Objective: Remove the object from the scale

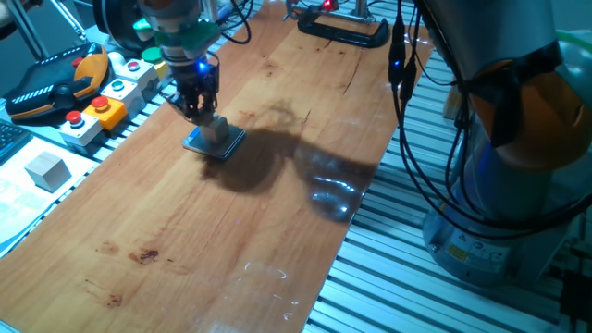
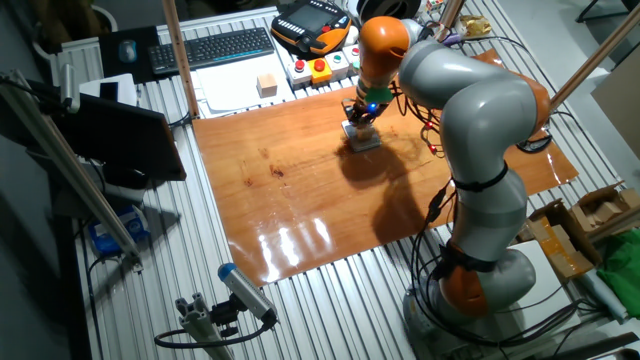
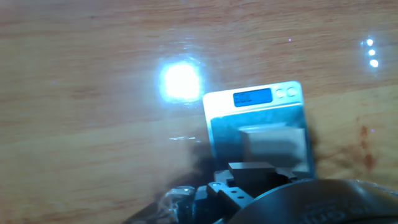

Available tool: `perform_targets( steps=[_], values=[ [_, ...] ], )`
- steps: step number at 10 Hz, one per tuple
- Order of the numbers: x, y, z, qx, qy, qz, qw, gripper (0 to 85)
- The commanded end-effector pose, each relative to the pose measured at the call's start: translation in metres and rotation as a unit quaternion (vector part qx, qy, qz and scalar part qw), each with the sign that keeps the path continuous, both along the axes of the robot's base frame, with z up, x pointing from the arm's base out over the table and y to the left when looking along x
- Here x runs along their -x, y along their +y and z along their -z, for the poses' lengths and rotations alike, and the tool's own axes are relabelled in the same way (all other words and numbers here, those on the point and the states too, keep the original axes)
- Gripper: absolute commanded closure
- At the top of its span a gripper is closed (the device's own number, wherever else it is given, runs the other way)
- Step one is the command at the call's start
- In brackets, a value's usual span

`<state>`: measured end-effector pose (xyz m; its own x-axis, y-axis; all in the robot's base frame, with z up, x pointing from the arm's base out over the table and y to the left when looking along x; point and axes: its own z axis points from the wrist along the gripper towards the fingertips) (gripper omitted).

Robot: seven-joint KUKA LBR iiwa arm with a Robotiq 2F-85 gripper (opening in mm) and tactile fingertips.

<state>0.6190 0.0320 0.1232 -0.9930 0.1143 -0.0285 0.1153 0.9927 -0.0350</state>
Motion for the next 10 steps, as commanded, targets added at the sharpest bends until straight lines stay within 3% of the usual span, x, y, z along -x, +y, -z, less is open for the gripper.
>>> perform_targets(
  steps=[1, 6, 10],
  values=[
    [0.0007, 0.006, 0.001, -0.001, -0.001, 0.006, 1.0, 84.3],
    [0.0137, 0.043, 0.018, 0.002, -0.016, 0.036, 0.999, 84.3],
    [0.0129, 0.056, 0.042, 0.003, -0.023, 0.045, 0.999, 84.3]
  ],
)
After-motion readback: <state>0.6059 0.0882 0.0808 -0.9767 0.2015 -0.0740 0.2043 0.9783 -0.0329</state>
